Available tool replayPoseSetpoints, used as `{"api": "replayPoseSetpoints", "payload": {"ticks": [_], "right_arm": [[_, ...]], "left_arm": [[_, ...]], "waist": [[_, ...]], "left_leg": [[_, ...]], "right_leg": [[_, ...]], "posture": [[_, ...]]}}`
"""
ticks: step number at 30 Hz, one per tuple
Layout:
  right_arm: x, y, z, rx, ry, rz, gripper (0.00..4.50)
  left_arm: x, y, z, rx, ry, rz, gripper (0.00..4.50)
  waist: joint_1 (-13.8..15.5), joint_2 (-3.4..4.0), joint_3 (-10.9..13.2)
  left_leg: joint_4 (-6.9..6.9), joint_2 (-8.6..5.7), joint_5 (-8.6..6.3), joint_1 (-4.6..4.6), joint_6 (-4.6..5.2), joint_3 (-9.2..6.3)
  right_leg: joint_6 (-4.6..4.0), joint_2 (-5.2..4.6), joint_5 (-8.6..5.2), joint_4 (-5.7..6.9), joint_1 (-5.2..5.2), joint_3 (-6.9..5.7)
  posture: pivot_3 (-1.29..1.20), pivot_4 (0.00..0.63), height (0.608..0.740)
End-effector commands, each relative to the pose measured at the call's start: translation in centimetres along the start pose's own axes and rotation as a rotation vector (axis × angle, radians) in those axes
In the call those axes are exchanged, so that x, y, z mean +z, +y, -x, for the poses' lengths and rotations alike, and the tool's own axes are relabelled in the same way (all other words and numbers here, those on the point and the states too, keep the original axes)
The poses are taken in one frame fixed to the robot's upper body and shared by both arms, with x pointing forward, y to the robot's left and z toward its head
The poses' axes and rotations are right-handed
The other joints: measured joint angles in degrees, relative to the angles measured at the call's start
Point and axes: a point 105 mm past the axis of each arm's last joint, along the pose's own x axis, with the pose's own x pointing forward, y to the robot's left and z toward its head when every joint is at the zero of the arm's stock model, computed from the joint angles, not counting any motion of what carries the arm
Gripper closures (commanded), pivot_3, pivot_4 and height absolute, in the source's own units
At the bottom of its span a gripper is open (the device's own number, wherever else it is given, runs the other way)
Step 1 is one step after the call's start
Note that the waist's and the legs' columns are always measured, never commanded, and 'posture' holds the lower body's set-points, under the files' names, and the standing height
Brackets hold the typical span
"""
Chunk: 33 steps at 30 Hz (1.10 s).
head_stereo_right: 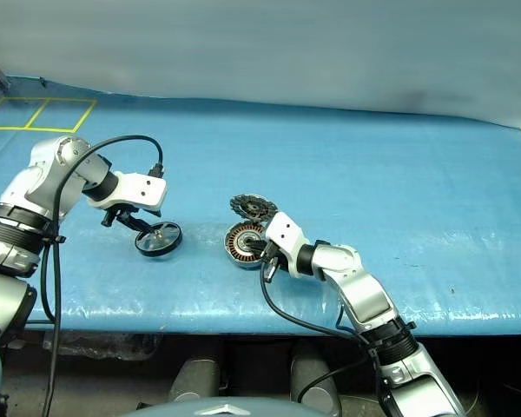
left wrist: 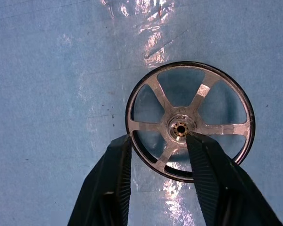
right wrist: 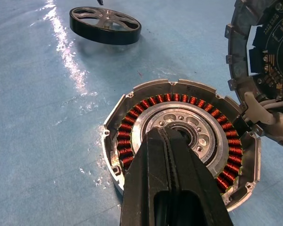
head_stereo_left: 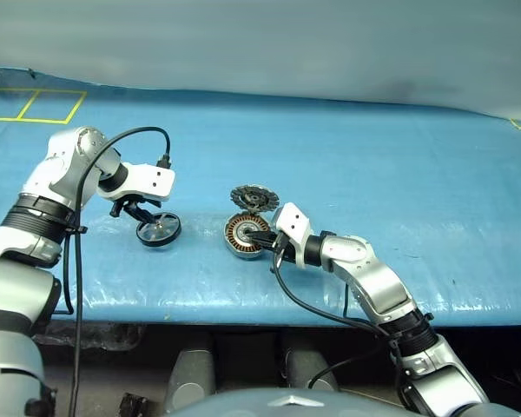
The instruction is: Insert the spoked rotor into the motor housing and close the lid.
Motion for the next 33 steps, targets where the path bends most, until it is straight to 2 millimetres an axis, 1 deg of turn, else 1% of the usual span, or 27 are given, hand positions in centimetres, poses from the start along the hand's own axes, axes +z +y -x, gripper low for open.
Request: {"api": "replayPoseSetpoints", "payload": {"ticks": [1,11,18,25,33], "right_arm": [[1.1,-0.2,0.1,-0.011,-0.029,0.027,4.5],[1.0,-0.4,0.2,-0.024,-0.028,0.026,4.5],[1.2,-0.3,0.1,-0.023,-0.032,0.028,4.5],[1.2,-0.4,0.2,-0.023,-0.033,0.03,4.5],[1.2,-0.3,0.2,-0.023,-0.035,0.028,4.5]], "left_arm": [[-0.2,0.0,0.7,0.013,0.017,-0.014,2.38],[-0.9,-0.7,0.5,-0.007,0.032,-0.001,2.38],[-1.2,-1.1,-0.4,-0.015,0.038,0.003,2.38],[-1.0,-1.6,-1.5,-0.033,0.027,0.007,2.38],[-1.2,-1.8,-1.8,-0.041,0.027,0.022,2.38]], "waist": [[0.0,0.0,0.0],[0.0,0.0,0.0],[0.0,0.0,0.0],[0.1,0.0,0.0],[0.1,0.0,0.0]], "left_leg": [[0.0,0.0,0.0,0.0,0.0,0.0],[0.09,0.0,0.0,0.0,0.0,-0.01],[0.18,0.0,0.0,0.0,0.0,-0.01],[0.21,0.01,0.0,0.0,0.0,-0.02],[0.25,0.01,0.0,0.01,0.0,-0.02]], "right_leg": [[0.0,0.0,0.0,0.01,0.0,0.0],[0.01,0.0,0.01,0.06,0.01,0.0],[0.02,0.0,0.01,0.13,0.02,0.0],[0.01,0.0,0.01,0.18,0.02,0.0],[0.01,0.01,0.01,0.21,0.02,0.0]], "posture": [[0.0,0.15,0.74],[0.0,0.15,0.74],[0.0,0.15,0.74],[0.0,0.15,0.74],[0.0,0.15,0.74]]}}
